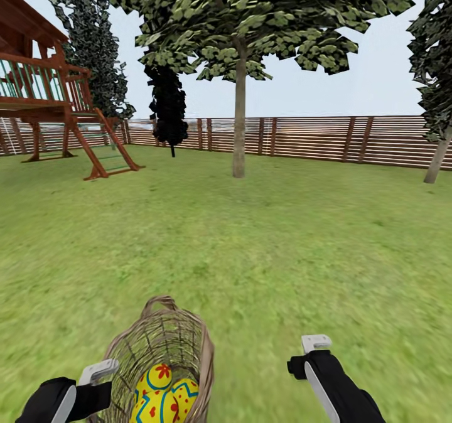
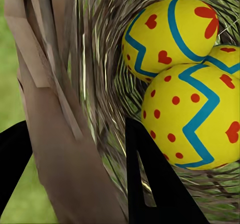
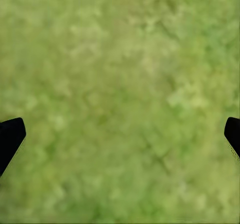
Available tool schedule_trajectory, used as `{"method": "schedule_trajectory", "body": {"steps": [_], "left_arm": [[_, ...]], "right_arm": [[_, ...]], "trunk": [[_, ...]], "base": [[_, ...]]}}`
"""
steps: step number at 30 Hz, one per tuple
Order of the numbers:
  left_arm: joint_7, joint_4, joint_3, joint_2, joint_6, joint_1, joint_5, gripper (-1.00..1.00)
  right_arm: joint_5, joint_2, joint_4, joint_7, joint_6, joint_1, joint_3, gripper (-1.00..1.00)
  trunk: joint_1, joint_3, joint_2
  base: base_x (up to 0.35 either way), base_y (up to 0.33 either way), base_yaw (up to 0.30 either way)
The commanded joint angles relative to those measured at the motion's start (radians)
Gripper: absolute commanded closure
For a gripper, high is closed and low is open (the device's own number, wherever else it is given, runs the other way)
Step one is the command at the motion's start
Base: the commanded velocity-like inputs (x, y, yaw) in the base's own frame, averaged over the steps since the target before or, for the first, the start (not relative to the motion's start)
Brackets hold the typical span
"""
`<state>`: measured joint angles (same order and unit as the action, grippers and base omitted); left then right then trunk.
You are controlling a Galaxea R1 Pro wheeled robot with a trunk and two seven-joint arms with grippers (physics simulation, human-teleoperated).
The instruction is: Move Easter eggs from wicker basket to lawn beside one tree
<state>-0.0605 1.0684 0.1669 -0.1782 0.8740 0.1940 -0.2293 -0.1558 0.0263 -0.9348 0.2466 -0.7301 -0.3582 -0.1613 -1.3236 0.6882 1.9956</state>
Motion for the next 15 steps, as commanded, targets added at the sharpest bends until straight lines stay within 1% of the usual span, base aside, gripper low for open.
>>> {"method": "schedule_trajectory", "body": {"steps": [1, 12, 15], "left_arm": [[-0.007, 0.001, 0.002, 0.000, 0.005, 0.001, -0.007, 1.00], [-0.007, 0.002, 0.002, 0.000, 0.005, 0.001, -0.008, 1.00], [-0.007, 0.002, 0.002, 0.000, 0.005, 0.001, -0.008, 1.00]], "right_arm": [[-0.011, 0.001, -0.001, 0.010, -0.003, -0.001, -0.004, -1.00], [-0.012, 0.001, -0.001, 0.010, -0.003, -0.001, -0.005, -1.00], [-0.009, 0.001, 0.000, 0.010, -0.003, -0.001, -0.005, -1.00]], "trunk": [[0.000, 0.001, 0.001], [0.000, 0.001, 0.001], [0.000, 0.001, 0.001]], "base": [[0.343, 0.000, 0.000], [0.343, 0.000, 0.000], [0.343, 0.000, -0.180]]}}
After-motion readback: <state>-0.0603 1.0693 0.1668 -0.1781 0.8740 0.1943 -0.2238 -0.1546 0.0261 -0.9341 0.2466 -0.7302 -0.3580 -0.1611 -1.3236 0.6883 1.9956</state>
